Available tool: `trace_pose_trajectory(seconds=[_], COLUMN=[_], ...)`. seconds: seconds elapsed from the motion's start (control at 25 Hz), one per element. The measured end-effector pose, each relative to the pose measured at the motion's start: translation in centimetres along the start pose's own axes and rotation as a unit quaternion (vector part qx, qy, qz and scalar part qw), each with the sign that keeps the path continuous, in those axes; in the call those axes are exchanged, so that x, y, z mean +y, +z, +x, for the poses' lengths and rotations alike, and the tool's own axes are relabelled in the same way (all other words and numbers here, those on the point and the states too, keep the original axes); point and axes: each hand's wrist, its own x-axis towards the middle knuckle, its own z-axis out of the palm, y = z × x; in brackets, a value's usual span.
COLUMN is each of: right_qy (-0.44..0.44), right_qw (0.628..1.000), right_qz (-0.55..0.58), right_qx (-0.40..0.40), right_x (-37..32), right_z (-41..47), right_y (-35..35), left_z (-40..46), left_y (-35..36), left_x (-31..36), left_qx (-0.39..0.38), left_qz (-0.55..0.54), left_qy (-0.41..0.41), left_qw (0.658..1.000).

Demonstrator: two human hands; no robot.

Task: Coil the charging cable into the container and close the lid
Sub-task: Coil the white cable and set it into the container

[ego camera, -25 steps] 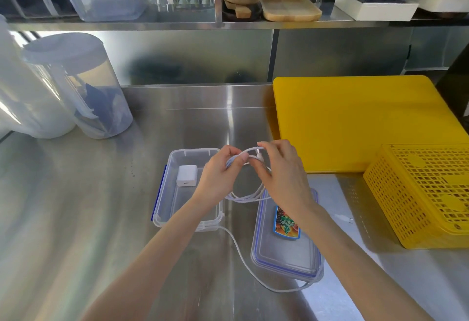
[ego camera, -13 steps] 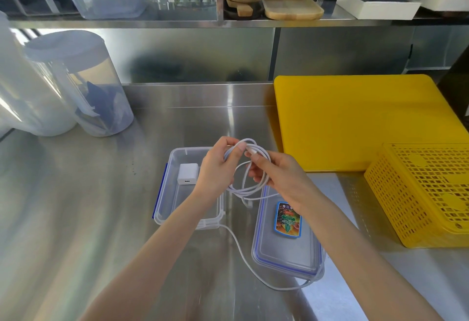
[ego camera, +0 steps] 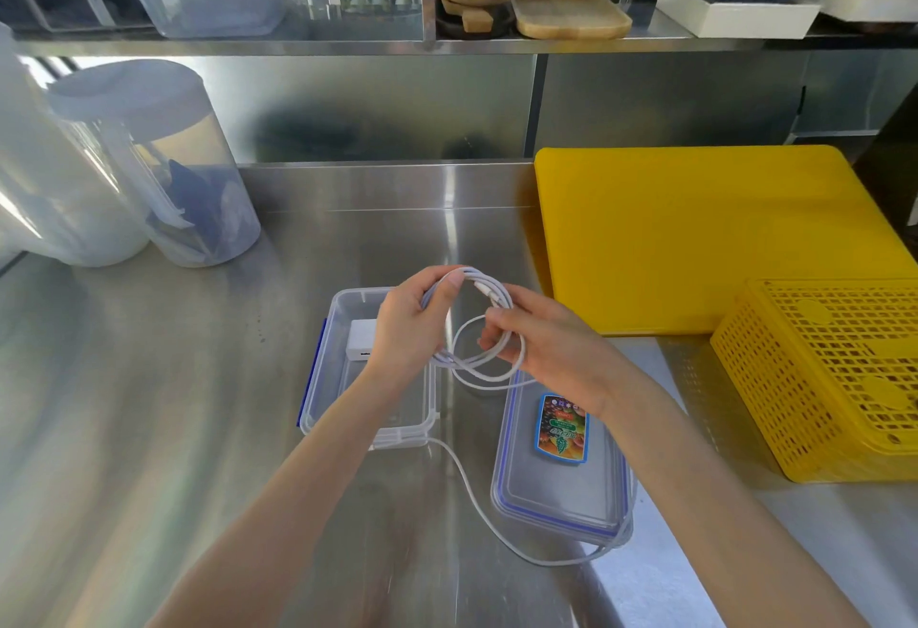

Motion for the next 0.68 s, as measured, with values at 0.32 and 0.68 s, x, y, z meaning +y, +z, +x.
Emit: trace_pose_trajectory(seconds=[0.32, 0.68], right_qy=[-0.086, -0.064], right_qw=[0.946, 0.942], right_qz=[-0.298, -0.320], right_qx=[0.098, 0.083], right_x=[-0.2, 0.3], right_z=[0.1, -0.3], right_y=[-1.0, -0.9], left_z=[1.2, 0.8], left_y=[-1.6, -1.8], left_x=[-0.5, -0.4], left_qx=[0.021, -0.024], left_qz=[-0.029, -0.243], left_qy=[-0.013, -0.069], left_qw=[0.999, 0.967])
